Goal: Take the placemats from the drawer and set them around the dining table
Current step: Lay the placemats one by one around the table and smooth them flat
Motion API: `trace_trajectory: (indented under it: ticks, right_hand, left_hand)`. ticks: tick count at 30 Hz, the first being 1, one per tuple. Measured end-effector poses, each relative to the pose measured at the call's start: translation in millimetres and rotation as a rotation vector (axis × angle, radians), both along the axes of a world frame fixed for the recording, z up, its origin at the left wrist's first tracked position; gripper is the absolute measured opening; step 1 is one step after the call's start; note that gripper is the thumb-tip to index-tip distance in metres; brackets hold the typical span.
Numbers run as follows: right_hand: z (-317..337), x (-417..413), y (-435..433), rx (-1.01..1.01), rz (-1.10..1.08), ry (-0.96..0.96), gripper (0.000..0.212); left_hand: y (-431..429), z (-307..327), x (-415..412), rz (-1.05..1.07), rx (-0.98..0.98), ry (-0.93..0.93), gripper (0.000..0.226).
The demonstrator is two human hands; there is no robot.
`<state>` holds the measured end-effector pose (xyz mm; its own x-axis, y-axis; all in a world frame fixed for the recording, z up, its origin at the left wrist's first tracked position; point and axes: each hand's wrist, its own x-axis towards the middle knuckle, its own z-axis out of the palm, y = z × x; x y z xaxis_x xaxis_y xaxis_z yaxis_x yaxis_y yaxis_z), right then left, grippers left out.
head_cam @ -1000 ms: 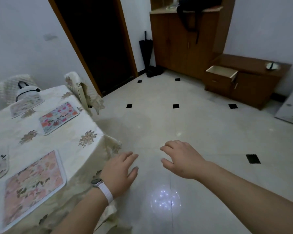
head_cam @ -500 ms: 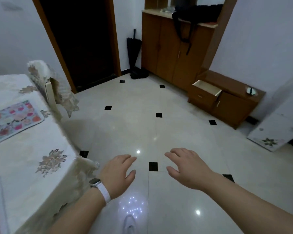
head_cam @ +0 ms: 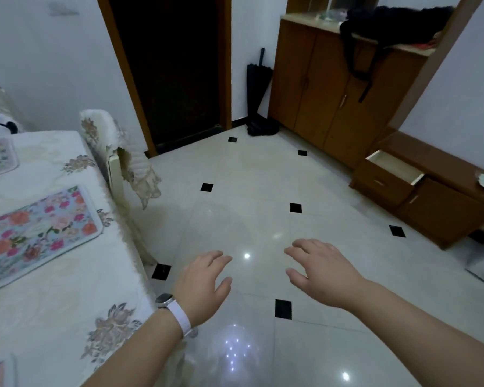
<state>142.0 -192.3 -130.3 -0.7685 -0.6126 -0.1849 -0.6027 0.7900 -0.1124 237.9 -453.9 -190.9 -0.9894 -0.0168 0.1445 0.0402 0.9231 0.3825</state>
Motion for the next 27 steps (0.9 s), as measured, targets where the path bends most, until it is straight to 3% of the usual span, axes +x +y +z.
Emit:
trace_trajectory:
  ticks: [5,10,15,18,21,25,27]
  right_hand:
    - [-9.6,-59.9,-29.5,-0.033,0.041,-0.029,0.054]
    - [-33.3,-133.6,-56.1,-0.074,0.124,-0.089,0.08]
    - [-43.5,-229.6,-80.6,-0.079,0.217,-0.128,0.066]
    - [-37.8,-281.6,-92.9,-0.093,0.286,-0.152,0.069]
    - [-35.8,-334.6,-114.3,-0.099,0.356,-0.145,0.055]
    - [-35.4,-369.8,-160.4,-0.127,0.466,-0.147,0.062]
    - [-35.7,-374.1,-189.4,-0.146,0.547,-0.162,0.056]
  left_hand:
    - [-22.6,-4.9,-44.8,0.031,-0.016,-0.013,0.047]
    - [-41.0,-13.0,-102.9,0.097,-0.064,-0.071,0.047]
    - [-49.7,-10.6,-171.6,0.194,-0.118,-0.116,0.045]
    - [-53.7,-2.2,-212.8,0.218,-0.153,-0.157,0.042]
    - [-62.5,6.1,-248.3,0.269,-0.199,-0.187,0.044]
    - [-76.3,19.7,-262.1,0.381,-0.234,-0.184,0.046]
    - [-88.9,23.7,-254.9,0.445,-0.242,-0.213,0.046]
